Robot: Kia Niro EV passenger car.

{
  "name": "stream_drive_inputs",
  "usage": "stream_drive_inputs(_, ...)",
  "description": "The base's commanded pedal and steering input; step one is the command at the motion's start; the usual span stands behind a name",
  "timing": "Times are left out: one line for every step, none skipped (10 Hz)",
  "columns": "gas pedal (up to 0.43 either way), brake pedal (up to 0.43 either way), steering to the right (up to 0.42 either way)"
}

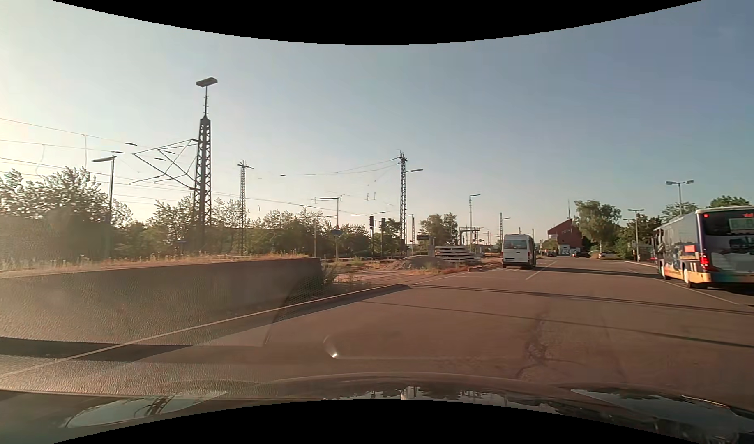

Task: Follow the waypoints while adhering to traffic rules and regulations

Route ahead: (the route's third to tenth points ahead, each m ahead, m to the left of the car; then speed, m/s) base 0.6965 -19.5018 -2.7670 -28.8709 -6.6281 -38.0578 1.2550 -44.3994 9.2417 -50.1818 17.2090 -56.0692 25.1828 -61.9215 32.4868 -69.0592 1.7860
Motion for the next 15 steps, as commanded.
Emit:
stream_drive_inputs(0.059, 0.0, 0.791)
stream_drive_inputs(0.059, 0.0, 0.771)
stream_drive_inputs(0.059, 0.0, 0.757)
stream_drive_inputs(0.059, 0.0, 0.74)
stream_drive_inputs(0.059, 0.0, 0.73)
stream_drive_inputs(0.059, 0.0, 0.725)
stream_drive_inputs(0.047, 0.0, 0.724)
stream_drive_inputs(0.047, 0.0, 0.724)
stream_drive_inputs(0.047, 0.0, 0.722)
stream_drive_inputs(0.047, 0.0, 0.715)
stream_drive_inputs(0.039, 0.0, 0.702)
stream_drive_inputs(0.039, 0.0, 0.693)
stream_drive_inputs(0.039, 0.0, 0.692)
stream_drive_inputs(0.039, 0.0, 0.692)
stream_drive_inputs(0.039, 0.0, 0.695)
